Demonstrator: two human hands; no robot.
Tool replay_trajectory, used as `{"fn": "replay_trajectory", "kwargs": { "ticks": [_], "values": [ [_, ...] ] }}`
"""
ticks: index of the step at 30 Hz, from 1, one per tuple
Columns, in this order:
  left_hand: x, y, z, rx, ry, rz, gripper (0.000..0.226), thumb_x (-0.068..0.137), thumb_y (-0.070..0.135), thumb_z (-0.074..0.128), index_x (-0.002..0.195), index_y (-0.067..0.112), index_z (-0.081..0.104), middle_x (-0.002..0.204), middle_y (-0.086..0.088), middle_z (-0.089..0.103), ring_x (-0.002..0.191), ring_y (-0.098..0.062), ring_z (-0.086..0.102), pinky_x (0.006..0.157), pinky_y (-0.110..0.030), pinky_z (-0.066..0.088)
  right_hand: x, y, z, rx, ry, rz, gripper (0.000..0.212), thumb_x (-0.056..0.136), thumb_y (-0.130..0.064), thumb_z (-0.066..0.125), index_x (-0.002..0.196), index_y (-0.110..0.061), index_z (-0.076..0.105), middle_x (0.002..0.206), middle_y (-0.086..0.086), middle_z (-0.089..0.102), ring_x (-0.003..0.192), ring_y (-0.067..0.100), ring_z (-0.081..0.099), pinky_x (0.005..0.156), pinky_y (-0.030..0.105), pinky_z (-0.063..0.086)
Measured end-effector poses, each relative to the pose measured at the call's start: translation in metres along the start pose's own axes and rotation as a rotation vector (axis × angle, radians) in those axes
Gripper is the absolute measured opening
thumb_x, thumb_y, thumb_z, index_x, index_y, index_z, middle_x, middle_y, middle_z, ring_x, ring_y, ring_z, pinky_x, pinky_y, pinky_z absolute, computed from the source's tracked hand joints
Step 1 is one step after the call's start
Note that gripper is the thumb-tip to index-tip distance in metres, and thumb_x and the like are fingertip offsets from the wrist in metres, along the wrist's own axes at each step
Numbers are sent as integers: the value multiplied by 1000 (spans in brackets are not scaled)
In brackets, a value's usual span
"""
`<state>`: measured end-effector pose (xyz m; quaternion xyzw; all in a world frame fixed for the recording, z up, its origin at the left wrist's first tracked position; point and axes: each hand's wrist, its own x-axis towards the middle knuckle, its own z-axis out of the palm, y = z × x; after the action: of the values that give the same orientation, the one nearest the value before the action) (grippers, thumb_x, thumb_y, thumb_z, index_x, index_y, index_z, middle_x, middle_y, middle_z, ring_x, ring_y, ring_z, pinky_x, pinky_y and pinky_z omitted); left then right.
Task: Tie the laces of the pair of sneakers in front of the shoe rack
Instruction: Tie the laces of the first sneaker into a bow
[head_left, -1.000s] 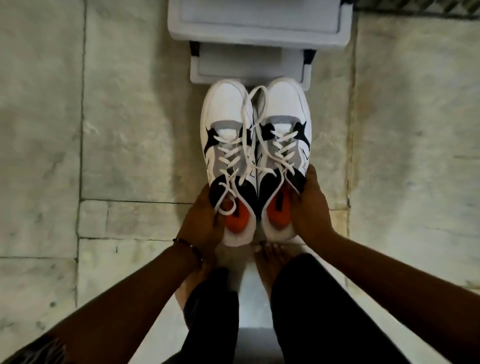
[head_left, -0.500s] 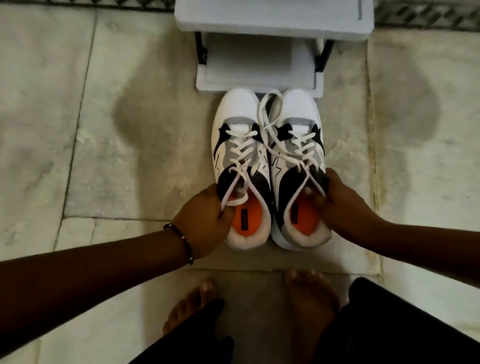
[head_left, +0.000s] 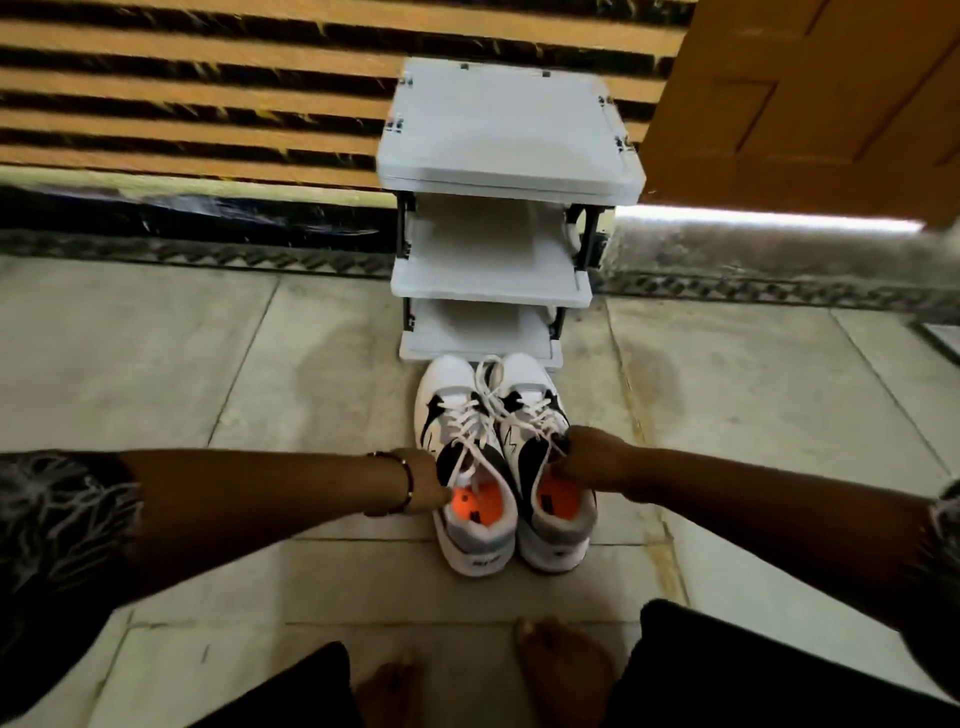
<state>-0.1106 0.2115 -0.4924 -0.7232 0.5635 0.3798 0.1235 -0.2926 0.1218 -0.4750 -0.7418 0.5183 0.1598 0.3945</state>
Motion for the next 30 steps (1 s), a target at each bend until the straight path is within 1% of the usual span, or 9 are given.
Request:
{"fn": "replay_trajectory", "kwargs": {
  "ticks": [1,2,4,6,8,12,19,25,30],
  "values": [
    [-4,-2,-6,4,26,-23,46,92,38,41,121,3,52,128,-21,55,114,-32,53,85,-31,42,-4,-2,5,-56,17,0,9,84,-20,58,87,-12,56,95,6,63,83,19,58,65,26,47],
    [-8,-3,-13,-9,64,-35,46,92,39,42,115,1,55,124,-21,58,107,-31,55,79,-31,41,-6,-2,10,-111,46,0,22,83,-22,59,100,-8,55,106,11,62,90,23,58,70,30,48],
    [-13,-8,-23,-19,140,-55,45,91,38,44,115,1,53,124,-21,57,107,-31,54,83,-32,43,-10,4,21,-174,116,-12,43,82,-25,57,118,-4,45,122,17,54,103,29,56,76,32,47],
    [-20,-12,-25,-38,198,-69,44,91,34,45,122,3,49,129,-19,54,116,-32,51,92,-32,43,-17,9,32,-250,144,-66,47,86,-27,50,127,-5,40,133,19,42,117,36,48,90,38,45],
    [-25,-15,-22,-47,239,-71,43,91,32,46,123,4,47,126,-18,56,116,-32,52,92,-33,43,-24,14,40,-350,146,-154,42,86,-29,45,122,-7,48,134,17,41,123,39,40,96,41,40],
    [-25,-10,-10,-78,266,-2,47,88,29,50,130,8,41,129,-17,54,117,-32,52,95,-33,43,-32,7,44,-391,238,-268,34,84,-27,52,114,-11,55,125,15,48,121,35,39,97,38,39],
    [-2,9,-1,-21,383,293,56,85,20,53,138,19,33,147,-7,30,129,-28,39,107,-38,38,-2,-25,44,-271,214,-333,35,84,-26,52,114,-8,53,118,18,52,114,34,45,94,37,39],
    [14,-18,0,-20,348,378,38,81,27,58,118,20,50,123,-5,52,111,-24,50,93,-41,45,17,-34,45,-219,88,-366,39,82,-9,56,119,-6,43,122,17,43,105,36,54,85,39,46],
    [8,-23,3,-219,414,393,11,81,13,56,90,14,61,100,-6,61,92,-21,57,83,-43,48,11,-38,62,-59,39,-288,50,76,-2,61,121,-7,40,117,14,46,101,32,56,73,29,43]
  ]
}}
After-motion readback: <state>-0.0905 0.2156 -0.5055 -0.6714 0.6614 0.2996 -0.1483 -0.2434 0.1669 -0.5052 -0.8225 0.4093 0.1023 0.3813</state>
